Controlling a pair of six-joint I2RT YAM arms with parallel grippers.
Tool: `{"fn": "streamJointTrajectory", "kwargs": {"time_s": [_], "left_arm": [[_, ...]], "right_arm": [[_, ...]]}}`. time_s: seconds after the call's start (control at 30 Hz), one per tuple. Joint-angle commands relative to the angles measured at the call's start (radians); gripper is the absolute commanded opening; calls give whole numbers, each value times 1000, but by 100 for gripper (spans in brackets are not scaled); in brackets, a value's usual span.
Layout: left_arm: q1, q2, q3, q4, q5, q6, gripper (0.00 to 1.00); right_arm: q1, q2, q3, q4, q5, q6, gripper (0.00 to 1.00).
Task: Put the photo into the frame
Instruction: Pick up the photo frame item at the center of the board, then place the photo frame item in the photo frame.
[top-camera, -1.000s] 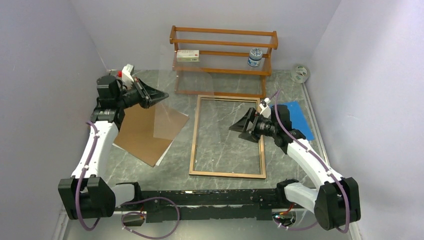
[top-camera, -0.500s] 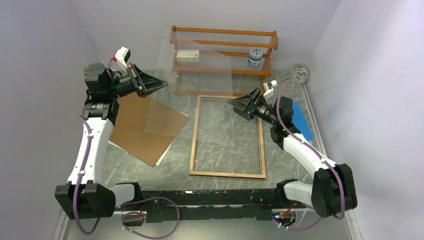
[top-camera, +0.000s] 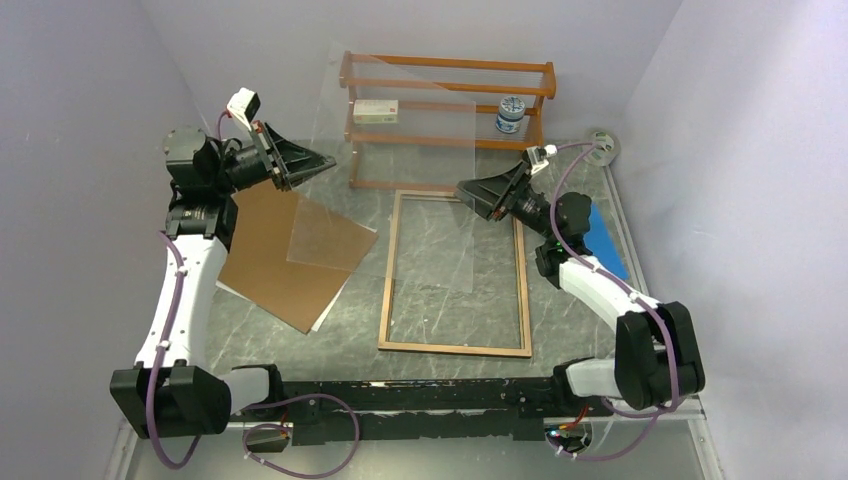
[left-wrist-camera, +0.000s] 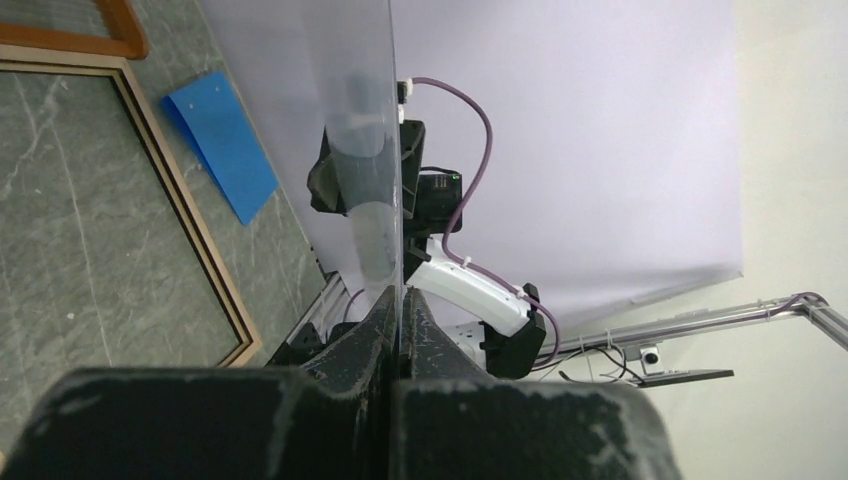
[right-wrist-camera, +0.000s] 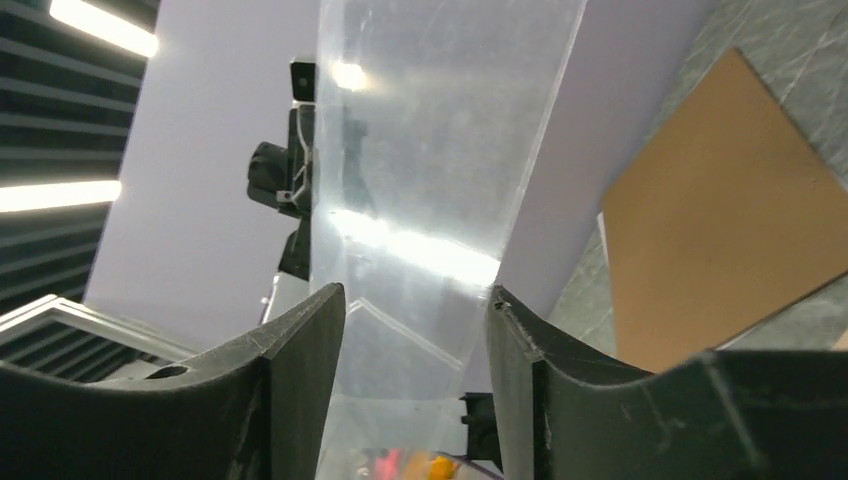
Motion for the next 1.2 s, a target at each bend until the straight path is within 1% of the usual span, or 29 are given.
{"fn": "streamJointTrajectory", "kwargs": {"time_s": [0.0, 0.07, 0.13, 0.2, 0.23, 0.27, 0.3, 0.4, 0.47, 0.5, 0.57, 0.6, 0.67, 0.77, 0.8, 0.87, 1.0, 1.17], "left_arm": [[-1, -2, -6, 42, 31, -7, 2], [-7, -2, -32, 29, 17, 16, 2], [-6, 6, -47, -29, 13, 69, 3], [-8, 10, -59, -92, 3, 120, 4], [-8, 9, -69, -108, -1, 136, 5], [-7, 9, -80, -118, -4, 154, 8], [-8, 8, -88, -147, -8, 180, 12], [-7, 11, -92, -316, -59, 331, 39], [-8, 21, -85, -460, -132, 459, 54], [-8, 28, -85, -523, -195, 519, 63], [-8, 46, -110, -609, -270, 596, 75], [-8, 57, -128, -621, -295, 620, 78], [-14, 88, -169, -624, -331, 647, 81], [-39, 150, -226, -602, -381, 651, 82], [-45, 176, -240, -590, -399, 648, 82], [-114, 230, -257, -568, -448, 642, 82], [-210, 350, -248, -526, -521, 634, 80], [-295, 474, -191, -504, -585, 646, 78]], "right_arm": [[4, 10, 45, 187, -44, 89, 51], [3, 8, 51, 169, -51, 77, 40], [2, 1, 50, 118, -56, 49, 27], [1, -10, 35, 85, -64, 15, 17], [1, -18, 26, 65, -64, -1, 13], [0, -26, 13, 42, -65, -18, 6], [-1, -37, 2, 15, -67, -40, 1], [-11, -81, -40, -90, -73, -113, 0], [-22, -121, -69, -193, -76, -178, 0], [-32, -142, -78, -260, -78, -219, 0], [-42, -180, -89, -400, -85, -311, 0], [-48, -194, -89, -500, -87, -353, 0], [-62, -209, -93, -605, -105, -421, 0], [-81, -210, -101, -748, -106, -496, 0], [-85, -204, -111, -769, -105, -518, 0], [-90, -173, -126, -795, -92, -552, 0], [-108, -106, -125, -835, -75, -594, 0], [-148, -89, -87, -978, -11, -720, 0]]}}
